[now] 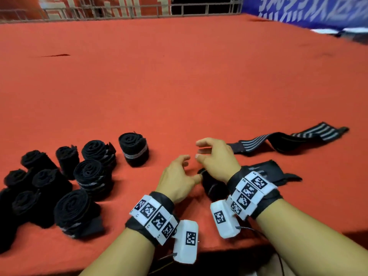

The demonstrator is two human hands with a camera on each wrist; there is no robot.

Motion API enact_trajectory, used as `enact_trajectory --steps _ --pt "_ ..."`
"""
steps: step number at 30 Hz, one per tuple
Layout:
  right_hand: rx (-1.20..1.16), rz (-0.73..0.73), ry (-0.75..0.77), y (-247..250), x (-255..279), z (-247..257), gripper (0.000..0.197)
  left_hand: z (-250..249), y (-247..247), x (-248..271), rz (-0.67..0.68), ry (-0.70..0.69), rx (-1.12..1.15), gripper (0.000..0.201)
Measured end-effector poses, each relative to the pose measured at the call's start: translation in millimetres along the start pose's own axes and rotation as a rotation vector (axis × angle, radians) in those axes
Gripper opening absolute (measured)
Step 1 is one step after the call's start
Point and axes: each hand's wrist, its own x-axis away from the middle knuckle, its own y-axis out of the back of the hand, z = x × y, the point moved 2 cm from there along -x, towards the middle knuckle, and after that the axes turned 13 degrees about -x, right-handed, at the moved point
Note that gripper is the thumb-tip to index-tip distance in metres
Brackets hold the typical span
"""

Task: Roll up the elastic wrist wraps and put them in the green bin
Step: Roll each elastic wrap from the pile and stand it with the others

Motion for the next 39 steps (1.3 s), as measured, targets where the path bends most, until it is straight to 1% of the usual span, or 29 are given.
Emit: enact_trajectory --steps 1,2,3,5,7,8,11,14,17,20,22,24,26,28,29,31,32,33,35,36,39 --pt "0.019 -0.047 -0.026 15.2 3.1 -8.1 0.031 -7.1 -10.3 0.6 0.085 -0.015 -0.012 0.078" --pt "0.051 -0.076 -0.055 28.5 6.3 -16.0 0.032 -14.1 -19.5 1.2 0.141 -0.037 -0.012 0.08" --pt "0.092 -0.083 -0.089 39.1 10.1 -23.5 0.035 -20.2 -26.5 2.5 0.169 -0.063 -0.029 0.079" --pt "0.181 -0.049 -0.164 52.5 19.5 -36.8 0.042 -28.3 -35.4 2.6 0.154 -0.111 -0.127 0.072" --pt "0.243 -0.002 -0.228 57.4 29.4 -46.8 0.046 -32.3 -37.3 1.9 0.125 -0.109 -0.193 0.064" --pt "0.253 0.004 -0.244 57.7 33.6 -50.7 0.046 -32.7 -36.4 1.9 0.111 -0.1 -0.187 0.06" --pt "0.24 -0.061 -0.251 55.3 40.7 -57.0 0.042 -30.1 -29.9 6.4 0.088 -0.082 -0.149 0.044" --pt "0.256 -0.161 -0.251 50.8 42.6 -58.8 0.045 -22.4 -20.0 16.3 0.09 -0.065 -0.115 0.03" --pt "0.311 -0.169 -0.307 45.0 42.4 -60.9 0.056 -10.5 -9.8 30.6 0.146 -0.027 -0.074 0.032" --pt "0.328 -0.195 -0.34 37.6 39.7 -58.6 0.065 4.3 -0.2 46.9 0.191 0.004 -0.053 0.043" --pt "0.336 -0.221 -0.367 34.0 37.2 -57.0 0.064 13.0 4.9 56.7 0.19 0.013 -0.048 0.044" --pt "0.349 -0.196 -0.395 30.1 34.4 -56.5 0.053 20.0 10.0 64.1 0.185 0.019 -0.052 0.045" --pt "0.338 -0.166 -0.383 25.9 33.6 -54.8 0.033 23.4 14.0 70.0 0.191 0.021 -0.074 0.051" --pt "0.295 -0.182 -0.358 23.9 35.1 -52.6 0.015 22.3 16.2 73.8 0.187 0.031 -0.108 0.059" --pt "0.271 -0.193 -0.346 24.2 36.7 -52.0 0.012 19.9 16.9 75.6 0.175 0.041 -0.152 0.066" --pt "0.256 -0.199 -0.32 25.8 39.7 -50.4 0.01 12.9 18.8 79.5 0.127 0.069 -0.301 0.085" --pt "0.258 -0.199 -0.306 27.8 41.7 -50.0 0.009 9.4 20.2 80.7 0.076 0.079 -0.363 0.091" --pt "0.247 -0.193 -0.282 30.3 43.2 -49.2 0.01 4.7 22.4 81.7 0.013 0.069 -0.398 0.093" --pt "0.184 -0.179 -0.201 35.2 45.8 -44.6 0.018 -4.6 26.2 82.1 -0.108 -0.019 -0.396 0.084" --pt "0.125 -0.175 -0.156 36.7 47.2 -40.7 0.02 -9.1 26.9 81.1 -0.133 -0.081 -0.374 0.076" --pt "-0.223 -0.137 -0.05 34.8 52.3 -24.4 0.011 -25.7 23.3 79.2 -0.096 -0.231 -0.267 0.055"
